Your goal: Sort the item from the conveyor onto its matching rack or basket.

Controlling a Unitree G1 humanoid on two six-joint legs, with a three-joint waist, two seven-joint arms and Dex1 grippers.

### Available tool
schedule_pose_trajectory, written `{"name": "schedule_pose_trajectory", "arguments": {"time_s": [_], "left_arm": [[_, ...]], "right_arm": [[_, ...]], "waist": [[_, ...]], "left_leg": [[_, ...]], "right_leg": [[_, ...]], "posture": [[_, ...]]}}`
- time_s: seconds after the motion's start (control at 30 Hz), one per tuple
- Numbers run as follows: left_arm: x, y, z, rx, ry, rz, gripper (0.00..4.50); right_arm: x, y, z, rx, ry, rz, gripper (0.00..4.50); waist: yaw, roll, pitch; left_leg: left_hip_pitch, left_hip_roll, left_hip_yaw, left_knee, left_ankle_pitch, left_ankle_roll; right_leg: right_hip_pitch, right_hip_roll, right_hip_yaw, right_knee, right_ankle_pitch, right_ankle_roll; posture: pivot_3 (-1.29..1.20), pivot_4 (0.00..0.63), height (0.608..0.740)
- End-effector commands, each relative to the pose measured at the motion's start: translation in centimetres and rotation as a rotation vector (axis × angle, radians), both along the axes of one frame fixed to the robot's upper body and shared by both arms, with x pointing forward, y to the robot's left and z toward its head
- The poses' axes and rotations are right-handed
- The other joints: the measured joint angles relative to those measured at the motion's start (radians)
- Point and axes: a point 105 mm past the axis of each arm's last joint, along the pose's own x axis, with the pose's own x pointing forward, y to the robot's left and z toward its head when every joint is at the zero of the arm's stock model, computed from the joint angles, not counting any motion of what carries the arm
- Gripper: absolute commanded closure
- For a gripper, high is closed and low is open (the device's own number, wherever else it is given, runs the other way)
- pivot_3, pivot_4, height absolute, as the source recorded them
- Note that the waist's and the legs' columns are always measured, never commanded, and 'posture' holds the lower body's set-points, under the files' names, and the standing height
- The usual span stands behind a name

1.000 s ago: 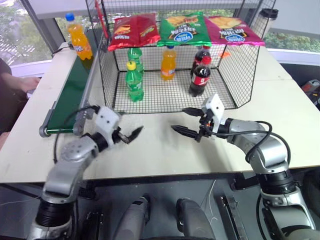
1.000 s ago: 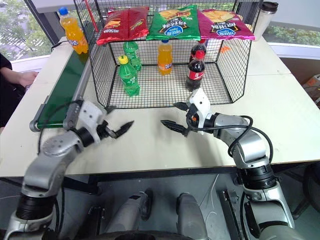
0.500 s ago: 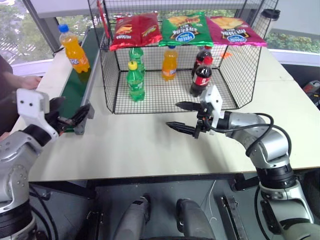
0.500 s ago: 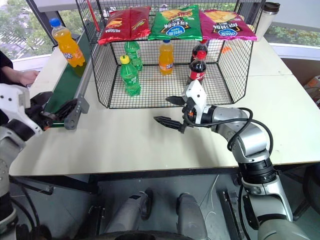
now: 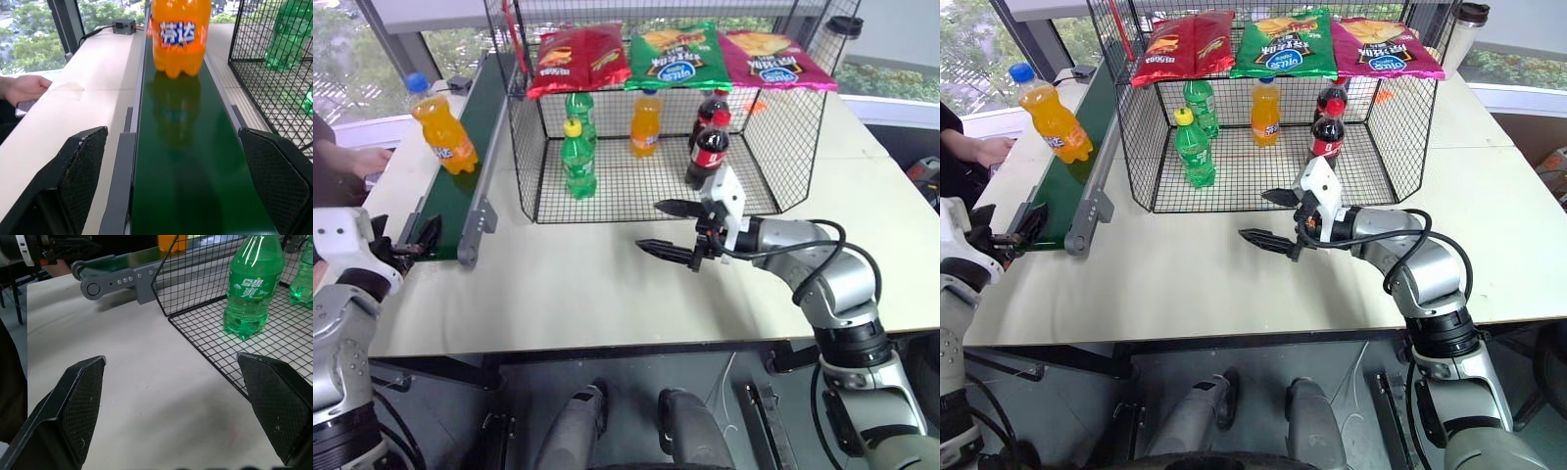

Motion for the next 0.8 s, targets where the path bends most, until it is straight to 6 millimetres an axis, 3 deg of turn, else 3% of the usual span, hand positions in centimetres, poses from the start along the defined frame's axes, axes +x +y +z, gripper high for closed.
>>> {"name": "schedule_pose_trajectory", "arguments": {"time_s": [0.03,0.67,0.8], "left_arm": [[0.2,0.1,1.4,0.034,-0.051,0.01,0.0],[2.0,-1.3,1.4,0.028,-0.05,-0.028,0.0],[1.5,-2.3,1.3,0.0,-0.076,-0.101,1.17]], "right_arm": [[-0.4,0.3,1.1,0.006,-0.05,0.012,0.07],[-0.3,0.3,1.3,0.009,-0.064,-0.002,0.07],[-0.2,0.2,1.2,0.004,-0.065,-0.009,0.0]], "waist": [[0.0,0.0,0.0],[0.0,0.0,0.0],[0.0,0.0,0.0]], "left_leg": [[0.0,0.0,0.0,0.0,0.0,0.0],[0.0,0.0,0.0,0.0,0.0,0.0],[0.0,0.0,0.001,0.0,0.0,0.0]], "right_leg": [[0.0,0.0,0.0,0.0,0.0,0.0],[0.0,0.0,0.0,0.0,0.0,0.0],[0.0,0.0,0.0,0.0,0.0,0.0]], "posture": [[0.0,0.15,0.738],[0.0,0.15,0.738],[0.0,0.15,0.738]]}}
